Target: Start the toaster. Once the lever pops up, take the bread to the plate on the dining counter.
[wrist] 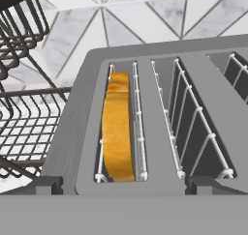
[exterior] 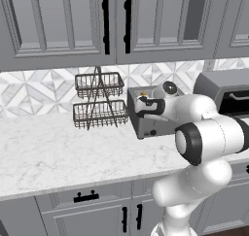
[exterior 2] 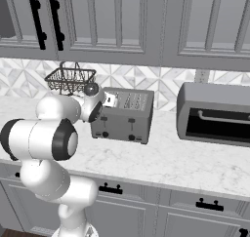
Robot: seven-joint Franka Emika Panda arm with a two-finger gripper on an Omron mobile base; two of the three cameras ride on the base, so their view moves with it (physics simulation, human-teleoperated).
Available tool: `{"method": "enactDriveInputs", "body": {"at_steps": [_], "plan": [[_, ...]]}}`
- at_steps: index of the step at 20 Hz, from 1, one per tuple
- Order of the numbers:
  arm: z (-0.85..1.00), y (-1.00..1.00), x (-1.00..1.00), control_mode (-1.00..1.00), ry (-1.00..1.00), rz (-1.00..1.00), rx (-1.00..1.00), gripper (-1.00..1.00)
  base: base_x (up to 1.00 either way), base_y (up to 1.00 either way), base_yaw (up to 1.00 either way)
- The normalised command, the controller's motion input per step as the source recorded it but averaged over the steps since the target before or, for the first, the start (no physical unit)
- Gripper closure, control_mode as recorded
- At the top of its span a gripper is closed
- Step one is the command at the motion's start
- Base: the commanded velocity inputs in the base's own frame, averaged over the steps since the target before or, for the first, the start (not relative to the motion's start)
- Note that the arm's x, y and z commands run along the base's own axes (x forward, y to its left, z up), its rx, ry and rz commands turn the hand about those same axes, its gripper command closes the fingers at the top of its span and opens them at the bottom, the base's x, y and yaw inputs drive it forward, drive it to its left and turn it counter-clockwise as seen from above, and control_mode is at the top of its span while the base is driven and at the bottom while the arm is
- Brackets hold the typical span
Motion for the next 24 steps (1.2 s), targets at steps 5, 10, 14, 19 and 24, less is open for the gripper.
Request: {"method": "enactDriveInputs", "body": {"at_steps": [5, 10, 14, 19, 24], "plan": [[0.0, 0.0, 0.0, -1.0, 0.0, 0.0, 0.0, -1.0, 0.0, 0.0, 0.0], [0.0, 0.0, 0.0, -1.0, 0.0, 0.0, 0.0, -1.0, 0.0, 0.0, 0.0], [0.0, 0.0, 0.0, -1.0, 0.0, 0.0, 0.0, -1.0, 0.0, 0.0, 0.0], [0.0, 0.0, 0.0, -1.0, 0.0, 0.0, 0.0, -1.0, 0.0, 0.0, 0.0], [0.0, 0.0, 0.0, -1.0, 0.0, 0.0, 0.0, -1.0, 0.0, 0.0, 0.0]]}}
